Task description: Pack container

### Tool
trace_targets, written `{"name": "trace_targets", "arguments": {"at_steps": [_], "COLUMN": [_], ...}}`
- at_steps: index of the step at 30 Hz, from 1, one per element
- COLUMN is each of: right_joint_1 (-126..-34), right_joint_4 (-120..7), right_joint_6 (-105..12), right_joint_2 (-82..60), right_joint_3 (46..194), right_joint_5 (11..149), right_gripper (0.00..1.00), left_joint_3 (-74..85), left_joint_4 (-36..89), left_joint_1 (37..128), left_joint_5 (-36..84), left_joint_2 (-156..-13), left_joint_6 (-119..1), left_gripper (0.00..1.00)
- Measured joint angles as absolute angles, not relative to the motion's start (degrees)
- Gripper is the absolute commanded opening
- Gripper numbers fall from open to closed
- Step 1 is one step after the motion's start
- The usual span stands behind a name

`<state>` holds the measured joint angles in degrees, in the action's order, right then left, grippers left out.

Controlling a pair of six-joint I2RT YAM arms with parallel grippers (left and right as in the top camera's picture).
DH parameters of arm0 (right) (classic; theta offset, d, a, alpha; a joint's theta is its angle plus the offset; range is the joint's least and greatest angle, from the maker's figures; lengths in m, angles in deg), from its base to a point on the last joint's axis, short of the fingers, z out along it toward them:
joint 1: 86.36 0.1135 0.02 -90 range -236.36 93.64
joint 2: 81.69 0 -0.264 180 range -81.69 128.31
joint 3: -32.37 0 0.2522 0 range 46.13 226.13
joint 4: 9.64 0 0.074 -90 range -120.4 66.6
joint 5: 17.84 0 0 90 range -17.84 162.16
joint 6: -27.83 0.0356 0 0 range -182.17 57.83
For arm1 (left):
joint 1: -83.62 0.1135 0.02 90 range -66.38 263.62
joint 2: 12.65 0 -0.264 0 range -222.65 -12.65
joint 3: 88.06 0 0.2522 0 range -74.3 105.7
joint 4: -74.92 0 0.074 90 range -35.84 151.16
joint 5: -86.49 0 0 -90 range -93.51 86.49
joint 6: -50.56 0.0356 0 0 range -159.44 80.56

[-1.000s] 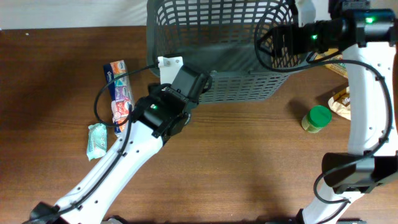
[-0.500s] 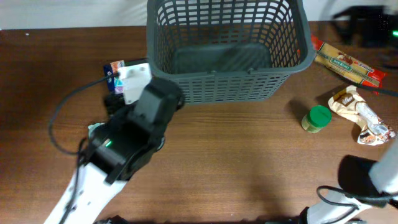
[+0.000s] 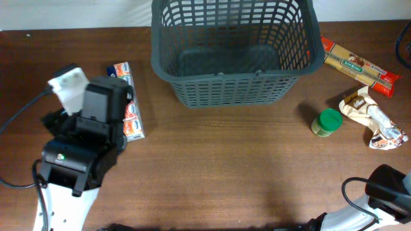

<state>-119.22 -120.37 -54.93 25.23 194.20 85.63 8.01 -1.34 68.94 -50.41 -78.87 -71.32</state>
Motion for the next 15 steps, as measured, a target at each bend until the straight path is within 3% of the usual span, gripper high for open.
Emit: {"name": "trace_targets", "arguments": {"at_steps": [7, 15], "right_joint_1": [-119.22, -119.22], "right_joint_4": [-119.36, -115.82], "right_joint_6": [-53.53, -42.07], "right_joint_2": [25.40, 25.42], "right_joint_3": [185.37, 170.38], "right_joint_5": [91.86, 79.42], "right_gripper": [0.99, 0.99], "left_joint_3": [8.01, 8.01], "left_joint_4": [-1.47, -1.52], "left_joint_1": [72.57, 72.55], "left_joint_5": [-44.51, -40.14], "left_joint_2": [-78.87, -78.87], "left_joint_6": [-71.32, -71.32], "left_gripper": [0.99, 0.99]}}
